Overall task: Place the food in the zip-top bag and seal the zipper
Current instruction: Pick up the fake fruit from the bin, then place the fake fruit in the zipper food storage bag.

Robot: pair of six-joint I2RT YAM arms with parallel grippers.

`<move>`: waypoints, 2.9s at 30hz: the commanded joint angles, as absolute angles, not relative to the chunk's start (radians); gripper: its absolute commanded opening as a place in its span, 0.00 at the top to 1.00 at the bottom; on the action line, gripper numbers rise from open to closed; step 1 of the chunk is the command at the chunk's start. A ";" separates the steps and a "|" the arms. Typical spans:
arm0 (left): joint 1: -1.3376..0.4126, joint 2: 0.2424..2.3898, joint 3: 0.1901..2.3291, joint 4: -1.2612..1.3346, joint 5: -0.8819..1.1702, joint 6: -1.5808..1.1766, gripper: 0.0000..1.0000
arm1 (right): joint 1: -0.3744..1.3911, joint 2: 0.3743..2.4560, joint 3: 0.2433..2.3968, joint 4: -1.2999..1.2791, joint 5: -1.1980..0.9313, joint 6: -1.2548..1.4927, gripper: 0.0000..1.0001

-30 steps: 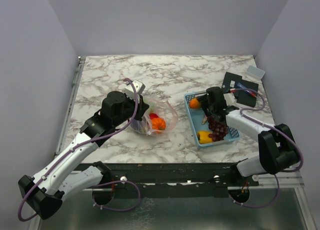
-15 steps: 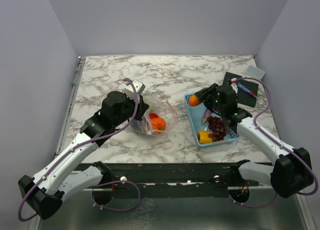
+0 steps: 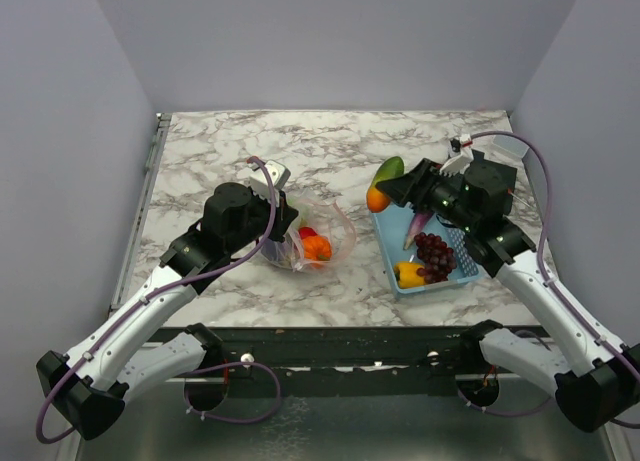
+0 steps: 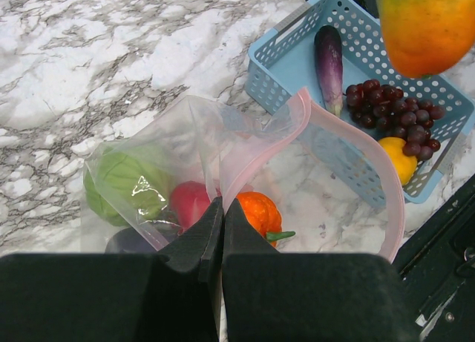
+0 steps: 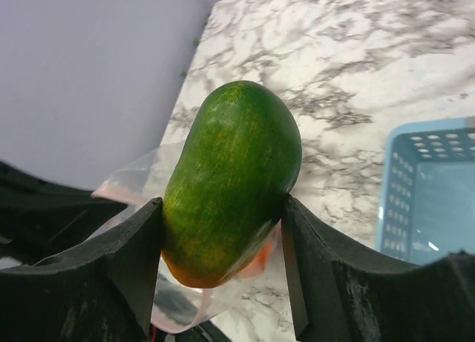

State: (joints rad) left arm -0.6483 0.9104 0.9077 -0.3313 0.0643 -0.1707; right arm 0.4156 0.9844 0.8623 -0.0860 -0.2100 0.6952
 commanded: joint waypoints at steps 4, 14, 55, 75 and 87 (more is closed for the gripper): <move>-0.648 0.916 0.924 -0.331 0.050 -0.163 1.00 | 0.522 0.989 1.004 -0.175 -0.383 0.524 0.99; -0.649 0.915 0.925 -0.331 0.051 -0.164 1.00 | 0.707 1.055 1.122 -0.320 -0.383 0.366 1.00; -0.649 0.920 0.927 -0.332 0.110 -0.158 1.00 | 0.853 1.476 1.368 -0.568 -0.194 0.435 0.98; -0.648 0.914 0.928 -0.331 0.123 -0.155 1.00 | 0.861 1.540 1.412 -0.667 0.227 0.521 0.35; -0.649 0.919 0.927 -0.333 0.109 -0.157 1.00 | 0.861 1.442 1.369 -0.615 0.175 0.535 0.16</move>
State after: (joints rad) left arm -0.6483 0.9184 0.9077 -0.3382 0.1036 -0.1699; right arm 0.8585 1.4933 1.3933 -0.6403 0.1604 0.5236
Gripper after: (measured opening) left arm 0.005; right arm 0.841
